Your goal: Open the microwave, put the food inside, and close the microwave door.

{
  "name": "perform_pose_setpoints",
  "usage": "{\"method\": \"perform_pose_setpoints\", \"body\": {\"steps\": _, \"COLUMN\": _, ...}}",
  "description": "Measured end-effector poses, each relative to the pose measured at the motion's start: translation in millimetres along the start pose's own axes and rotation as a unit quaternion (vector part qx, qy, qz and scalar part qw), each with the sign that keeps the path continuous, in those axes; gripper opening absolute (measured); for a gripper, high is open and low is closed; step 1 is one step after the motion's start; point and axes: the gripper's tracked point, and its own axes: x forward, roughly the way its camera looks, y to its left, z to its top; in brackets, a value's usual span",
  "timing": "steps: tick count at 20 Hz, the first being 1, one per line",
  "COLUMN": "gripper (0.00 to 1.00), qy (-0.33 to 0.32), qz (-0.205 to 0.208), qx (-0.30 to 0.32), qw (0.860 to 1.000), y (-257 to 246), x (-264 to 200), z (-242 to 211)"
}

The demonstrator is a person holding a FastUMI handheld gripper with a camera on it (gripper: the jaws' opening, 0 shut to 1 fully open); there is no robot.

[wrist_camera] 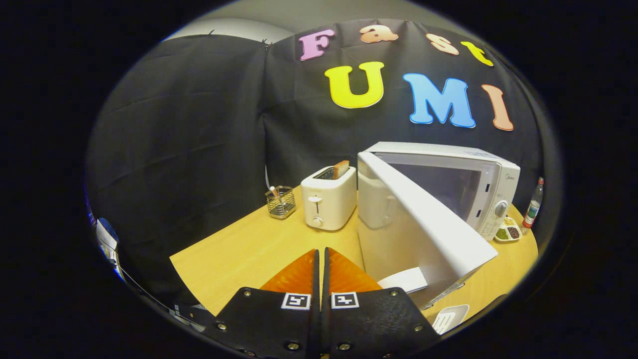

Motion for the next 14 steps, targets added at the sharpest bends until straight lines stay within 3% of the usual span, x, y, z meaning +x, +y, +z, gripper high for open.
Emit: {"method": "perform_pose_setpoints", "body": {"steps": 14, "gripper": 0.01, "qy": -0.001, "qz": -0.111, "qx": 0.038, "qw": 0.993, "y": -149, "x": 19, "z": 21}}
